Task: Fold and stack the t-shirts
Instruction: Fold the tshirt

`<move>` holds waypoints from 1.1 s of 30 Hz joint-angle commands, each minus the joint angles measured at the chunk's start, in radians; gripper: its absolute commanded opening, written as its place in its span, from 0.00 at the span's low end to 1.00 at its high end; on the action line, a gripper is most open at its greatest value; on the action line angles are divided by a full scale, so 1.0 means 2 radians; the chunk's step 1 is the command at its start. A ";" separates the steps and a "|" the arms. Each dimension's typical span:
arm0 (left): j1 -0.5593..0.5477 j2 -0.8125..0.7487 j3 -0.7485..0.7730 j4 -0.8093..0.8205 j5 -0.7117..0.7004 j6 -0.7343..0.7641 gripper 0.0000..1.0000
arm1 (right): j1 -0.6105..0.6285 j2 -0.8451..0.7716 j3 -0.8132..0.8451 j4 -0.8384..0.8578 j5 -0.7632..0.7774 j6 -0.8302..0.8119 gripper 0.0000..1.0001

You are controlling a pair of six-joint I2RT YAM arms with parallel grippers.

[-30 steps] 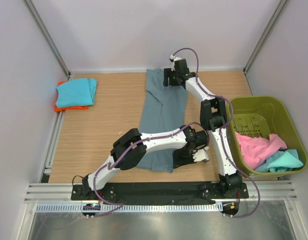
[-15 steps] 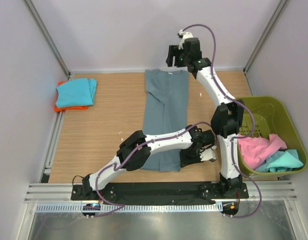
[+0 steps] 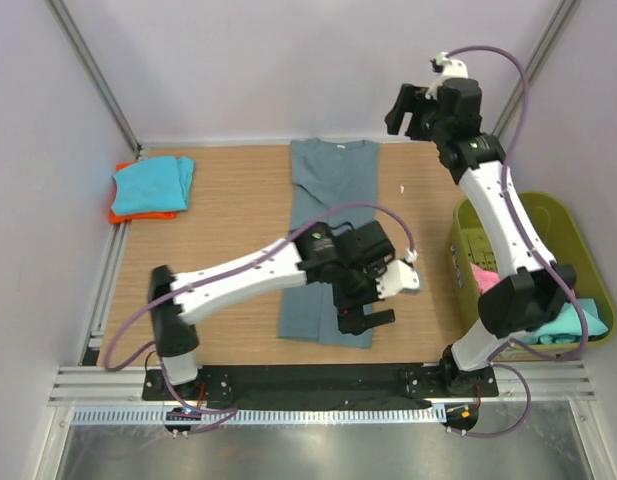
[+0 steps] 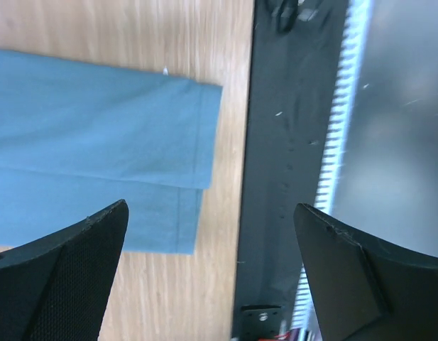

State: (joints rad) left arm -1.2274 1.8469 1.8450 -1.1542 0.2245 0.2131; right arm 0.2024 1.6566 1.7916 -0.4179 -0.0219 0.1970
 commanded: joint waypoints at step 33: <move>0.380 -0.139 -0.560 0.379 0.191 -0.527 0.68 | 0.081 -0.169 -0.647 -0.068 -0.257 0.345 0.77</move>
State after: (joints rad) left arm -0.4751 1.5486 0.7227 -0.4568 0.5915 -0.8051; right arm 0.3523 1.3094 0.5159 -0.5941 -0.5323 0.8448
